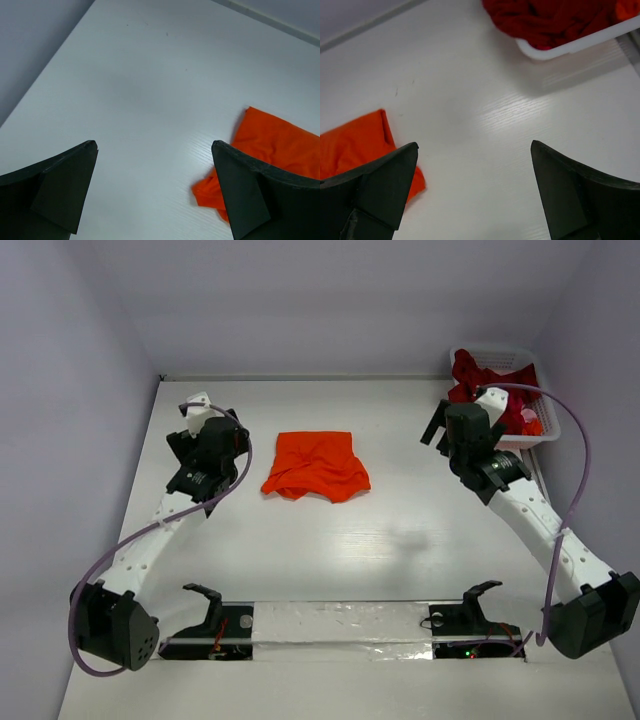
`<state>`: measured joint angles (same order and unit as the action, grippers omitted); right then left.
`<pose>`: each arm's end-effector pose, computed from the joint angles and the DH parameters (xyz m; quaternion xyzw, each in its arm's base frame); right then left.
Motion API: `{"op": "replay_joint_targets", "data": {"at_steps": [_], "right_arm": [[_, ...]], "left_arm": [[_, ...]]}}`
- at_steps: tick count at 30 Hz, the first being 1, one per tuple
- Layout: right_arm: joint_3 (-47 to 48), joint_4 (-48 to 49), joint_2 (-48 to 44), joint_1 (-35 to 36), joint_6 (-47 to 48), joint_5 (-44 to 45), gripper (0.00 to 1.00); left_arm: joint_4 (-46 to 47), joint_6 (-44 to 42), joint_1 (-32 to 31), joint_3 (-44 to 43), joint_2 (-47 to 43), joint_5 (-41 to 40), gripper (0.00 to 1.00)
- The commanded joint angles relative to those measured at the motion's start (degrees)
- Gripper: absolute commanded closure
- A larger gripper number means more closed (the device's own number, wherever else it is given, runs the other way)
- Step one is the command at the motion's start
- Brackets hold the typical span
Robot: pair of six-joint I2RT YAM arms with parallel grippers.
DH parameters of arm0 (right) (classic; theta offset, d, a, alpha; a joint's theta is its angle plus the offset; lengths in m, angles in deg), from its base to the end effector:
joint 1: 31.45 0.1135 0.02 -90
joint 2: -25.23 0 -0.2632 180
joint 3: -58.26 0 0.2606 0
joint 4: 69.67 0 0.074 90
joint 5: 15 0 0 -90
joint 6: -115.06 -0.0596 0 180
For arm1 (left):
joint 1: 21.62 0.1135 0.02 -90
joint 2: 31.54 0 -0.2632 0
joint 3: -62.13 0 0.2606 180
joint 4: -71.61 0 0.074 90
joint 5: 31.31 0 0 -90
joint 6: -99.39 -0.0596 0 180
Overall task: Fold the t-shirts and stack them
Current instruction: Smooth out wrinkles on the folded tshirt
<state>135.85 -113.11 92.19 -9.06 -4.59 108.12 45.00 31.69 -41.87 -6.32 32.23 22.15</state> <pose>0.2688 0.0755 0.3366 0.1894 0.8313 -0.0236 0.5220 0.2717 -0.0624 0.3253 -0.1895 0.7837 0.0492 0.5895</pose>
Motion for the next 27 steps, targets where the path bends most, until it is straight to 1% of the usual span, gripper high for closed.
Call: {"op": "replay_joint_targets", "data": {"at_steps": [1,3,5,7,9,10,11,12,14,15,16,17,18,19,20,21,22,23,24,26,27], "right_arm": [[4.27,4.39,-2.09,-0.07,-1.02,12.37,0.0],[6.22,4.02,-3.49,-0.07,-0.07,14.85,0.0],[5.52,5.51,-4.12,-0.07,1.6,16.61,0.0],[4.03,7.36,-2.63,-0.07,0.92,24.23,0.0],[0.7,11.21,-0.79,-0.07,1.26,29.08,0.0],[-0.28,11.49,1.4,-0.07,-0.22,36.15,0.0],[-1.07,11.58,2.38,-0.07,-1.45,37.61,0.0],[-1.69,13.76,3.08,-0.07,0.28,37.98,0.0],[-4.32,15.71,3.62,-0.07,0.21,39.38,0.02],[-6.16,20.5,3.1,-0.07,0.55,39.56,0.02],[-10.7,23.42,2.39,-0.76,0.99,38.34,0.02],[-12.83,26.41,0.82,-0.77,2.82,37.55,0.0],[-14.86,34.44,0.11,-1.38,5.28,37.1,0.0],[-18.7,38.44,-0.51,-1.39,7.48,36.32,0.0],[-20.22,42.48,-1.21,-2.17,9.68,35.61,0.0],[-21.63,48.7,-2.43,-2.7,11.87,34.56,0.0],[-22.69,51.46,-2.71,-3.23,12.76,32.72,0.0],[-24.7,54.27,-2.8,-3.75,13.82,32.18,0.0],[-25.68,60.48,-1.75,-4.37,16.0,32.35,0.0],[-27.52,67.45,0.88,-5.07,18.38,33.76,0.0],[-28.32,72.96,2.28,-5.08,21.1,33.5,0.0]], "left_arm": [[12.06,-7.34,-0.14,1.0,0.38,-5.64,0.01],[12.68,-8.5,-1.19,-0.23,0.92,-6.62,0.01],[14.77,-11.47,-1.19,0.11,0.4,-3.64,0.01],[19.35,-14.29,-1.19,1.6,-0.48,-2.58,0.01],[23.65,-19.3,-1.19,5.9,-0.66,-2.84,0.01],[28.8,-21.14,-1.19,7.83,-0.66,-3.19,0.01],[31.29,-22.03,-1.19,11.33,-0.66,-3.19,0.01],[32.97,-22.04,-0.5,12.84,-0.66,-2.84,0.01],[36.84,-20.3,1.34,17.05,-1.1,-1.19,0.01],[38.51,-19.15,1.96,18.82,-1.28,-0.13,0.01],[42.35,-17.57,2.49,20.66,-1.89,1.45,0.01],[44.57,-18.08,2.5,24.16,-2.07,1.81,0.01],[46.59,-18.52,3.11,25.68,-2.33,1.38,0.01],[49.57,-18.18,3.11,26.91,-2.94,0.33,0.01],[51.25,-18.17,4.07,28.92,-3.38,0.06,0.01],[53.36,-18.26,4.86,29.99,-3.65,0.15,0.01],[58.08,-18.52,4.87,31.13,-3.22,0.41,0.01],[60.56,-19.05,4.87,32.62,-2.43,0.15,0.01],[62.33,-18.62,5.48,32.81,-1.2,-0.64,0.01],[65.06,-18.09,5.48,32.11,2.31,-1.52,0.01],[66.11,-19.13,5.48,32.02,3.63,-1.09,0.01]]}}
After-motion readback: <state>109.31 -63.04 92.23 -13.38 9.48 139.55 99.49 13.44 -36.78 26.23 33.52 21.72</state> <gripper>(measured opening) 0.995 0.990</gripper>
